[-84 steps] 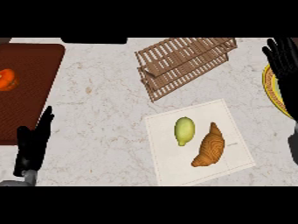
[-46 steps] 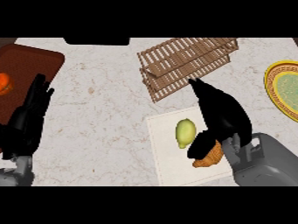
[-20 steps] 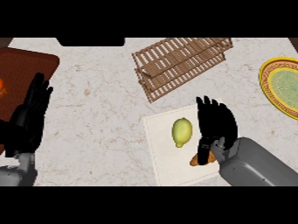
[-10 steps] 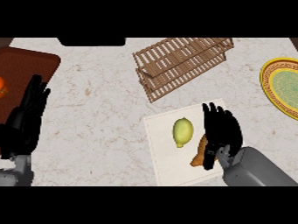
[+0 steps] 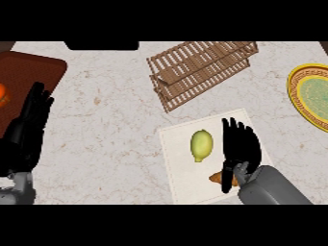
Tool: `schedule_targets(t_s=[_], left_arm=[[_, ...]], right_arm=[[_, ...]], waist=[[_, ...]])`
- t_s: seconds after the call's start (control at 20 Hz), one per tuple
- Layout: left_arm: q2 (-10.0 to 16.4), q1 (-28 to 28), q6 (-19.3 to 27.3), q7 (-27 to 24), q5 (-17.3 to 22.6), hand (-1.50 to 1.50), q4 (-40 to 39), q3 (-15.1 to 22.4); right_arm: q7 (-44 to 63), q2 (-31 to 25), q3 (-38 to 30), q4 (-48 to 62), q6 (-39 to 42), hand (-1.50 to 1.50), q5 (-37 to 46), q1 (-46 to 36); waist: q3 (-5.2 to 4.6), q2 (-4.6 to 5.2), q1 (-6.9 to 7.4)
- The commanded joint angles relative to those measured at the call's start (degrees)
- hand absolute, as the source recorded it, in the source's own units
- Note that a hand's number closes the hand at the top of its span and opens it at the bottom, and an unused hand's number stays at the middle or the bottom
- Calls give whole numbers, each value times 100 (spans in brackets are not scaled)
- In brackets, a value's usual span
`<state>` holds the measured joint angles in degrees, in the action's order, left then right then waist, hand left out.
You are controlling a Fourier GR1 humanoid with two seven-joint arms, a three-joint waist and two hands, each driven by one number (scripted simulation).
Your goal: Pick the croissant from the placemat and place it in the tiered shelf
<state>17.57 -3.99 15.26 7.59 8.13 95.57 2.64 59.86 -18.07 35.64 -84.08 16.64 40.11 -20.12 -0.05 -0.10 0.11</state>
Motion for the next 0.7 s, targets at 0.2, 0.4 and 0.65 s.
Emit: schedule_targets(t_s=[0.2, 0.4, 0.65], left_arm=[[-30, -86, -273, -104, -24, 0, -157, -235], [-349, -97, -100, -227, -238, 0, -352, -21], [-308, -48, -4, 94, -331, 0, 71, 72]], right_arm=[[-165, 235, -134, 489, 394, 150, 400, 70], [-374, 182, 173, 488, 273, 150, 955, 115], [-2549, -457, 417, -98, 98, 150, 612, 66]], waist=[[4, 12, 12], [4, 13, -4], [13, 10, 36]])
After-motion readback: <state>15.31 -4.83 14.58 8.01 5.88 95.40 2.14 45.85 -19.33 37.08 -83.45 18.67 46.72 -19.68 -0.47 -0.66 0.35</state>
